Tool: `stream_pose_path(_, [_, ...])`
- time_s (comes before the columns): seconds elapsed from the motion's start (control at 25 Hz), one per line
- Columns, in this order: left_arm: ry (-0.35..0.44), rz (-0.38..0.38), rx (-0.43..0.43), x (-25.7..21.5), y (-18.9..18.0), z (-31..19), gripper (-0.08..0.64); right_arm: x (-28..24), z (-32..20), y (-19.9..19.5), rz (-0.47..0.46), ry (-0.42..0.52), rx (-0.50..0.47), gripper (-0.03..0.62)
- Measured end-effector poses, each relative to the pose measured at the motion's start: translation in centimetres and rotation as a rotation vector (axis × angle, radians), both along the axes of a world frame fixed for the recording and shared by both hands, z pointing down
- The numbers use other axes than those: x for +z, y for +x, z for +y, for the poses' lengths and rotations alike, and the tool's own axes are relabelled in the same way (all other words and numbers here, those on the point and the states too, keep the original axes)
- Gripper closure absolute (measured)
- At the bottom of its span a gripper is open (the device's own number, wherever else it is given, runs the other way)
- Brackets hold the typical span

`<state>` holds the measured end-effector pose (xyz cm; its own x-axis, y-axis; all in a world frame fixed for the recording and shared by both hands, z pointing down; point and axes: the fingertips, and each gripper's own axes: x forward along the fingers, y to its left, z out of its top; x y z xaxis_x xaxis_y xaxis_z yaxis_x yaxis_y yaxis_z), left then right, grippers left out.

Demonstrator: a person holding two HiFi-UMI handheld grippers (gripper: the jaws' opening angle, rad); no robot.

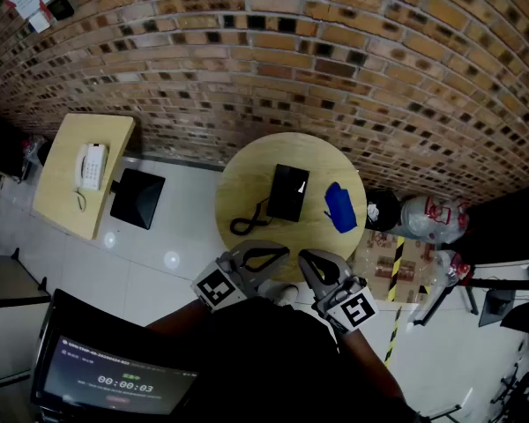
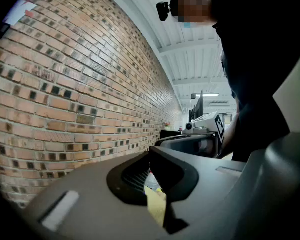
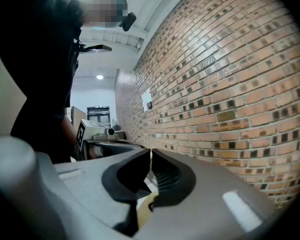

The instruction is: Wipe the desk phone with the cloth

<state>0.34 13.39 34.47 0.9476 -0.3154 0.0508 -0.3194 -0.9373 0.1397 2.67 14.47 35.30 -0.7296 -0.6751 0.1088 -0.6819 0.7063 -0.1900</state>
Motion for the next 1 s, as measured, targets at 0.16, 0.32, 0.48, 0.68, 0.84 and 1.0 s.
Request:
stream_pose_path(0.16, [0.007,-0.010,0.018,0.8,0.4,-0.8,0.568,1.0,-1.0,0.5,0.006,-0.014,0.007,0.589])
stream_pose_path(0.32, [0.005,-0.018,0.038,1.6,1.1,-1.7,0.568,2.0,-1.9,1.3,0.007,-0.036,0.023,0.589])
stream_pose_path(0.48, [-0.013,-0.042,0.062,3.1,1.9,-2.7,0.568,3.5,-3.0,2.6,0.001,-0.058,0.057,0.589])
stream_pose_path(0.68, [-0.029,-0.065,0.083,5.1,2.8,-4.2,0.568,6.8,-5.3,5.4,0.050,-0.058,0.141,0.589])
stream_pose_path(0.84, [-0.029,-0.074,0.113,6.3,4.0,-5.2,0.568,10.4,-7.6,8.0,0.088,-0.099,0.202,0.586])
stream_pose_path(1.0, [-0.050,-0.089,0.137,8.0,4.8,-6.1,0.568,14.8,-9.7,10.6,0.144,-0.163,0.264,0.581])
